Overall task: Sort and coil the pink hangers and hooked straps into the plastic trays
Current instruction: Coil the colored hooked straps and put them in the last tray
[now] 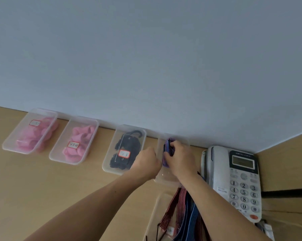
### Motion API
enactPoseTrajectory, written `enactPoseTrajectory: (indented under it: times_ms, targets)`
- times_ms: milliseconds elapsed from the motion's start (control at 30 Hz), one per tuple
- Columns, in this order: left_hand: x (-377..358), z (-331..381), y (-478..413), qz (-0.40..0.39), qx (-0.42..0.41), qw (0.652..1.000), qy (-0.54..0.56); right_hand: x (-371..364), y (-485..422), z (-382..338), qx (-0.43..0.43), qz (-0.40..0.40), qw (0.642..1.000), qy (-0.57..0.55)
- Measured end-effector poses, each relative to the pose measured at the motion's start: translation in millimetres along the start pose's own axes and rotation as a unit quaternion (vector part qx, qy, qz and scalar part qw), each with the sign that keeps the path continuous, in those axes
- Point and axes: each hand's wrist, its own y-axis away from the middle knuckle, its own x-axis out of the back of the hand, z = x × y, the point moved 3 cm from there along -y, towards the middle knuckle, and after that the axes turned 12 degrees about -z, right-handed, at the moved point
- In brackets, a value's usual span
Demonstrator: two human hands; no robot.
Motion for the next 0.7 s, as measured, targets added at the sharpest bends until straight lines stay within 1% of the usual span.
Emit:
enactPoseTrajectory:
  times_ms: [133,233,333,433,567,700]
  targets:
    - [0,0,-1,-0.008,-0.002,1.000,0.014,-11,-5,-3,0.011,-0.039,0.999,0.032]
    - [1,0,-3,-0.006,-0.005,1.000,0.013,-16,-4,-5,0.010,-0.046,0.998,0.030]
    - [2,-1,-4,-0.008,-0.011,1.000,0.009,-16,-2,-4,0.027,-0.050,0.998,0.013]
    - [2,-1,-6,-0.024,-0.014,1.000,0.009,-14,-1,-1,0.029,-0.060,0.998,0.013]
    - [3,-1,-4,-0.028,-0.015,0.999,0.008,-15,3,1,0.019,-0.061,0.998,0.021]
    - [4,-2,0,-0.019,-0.018,1.000,-0.007,-19,10,-1,0.024,-0.041,0.999,0.006]
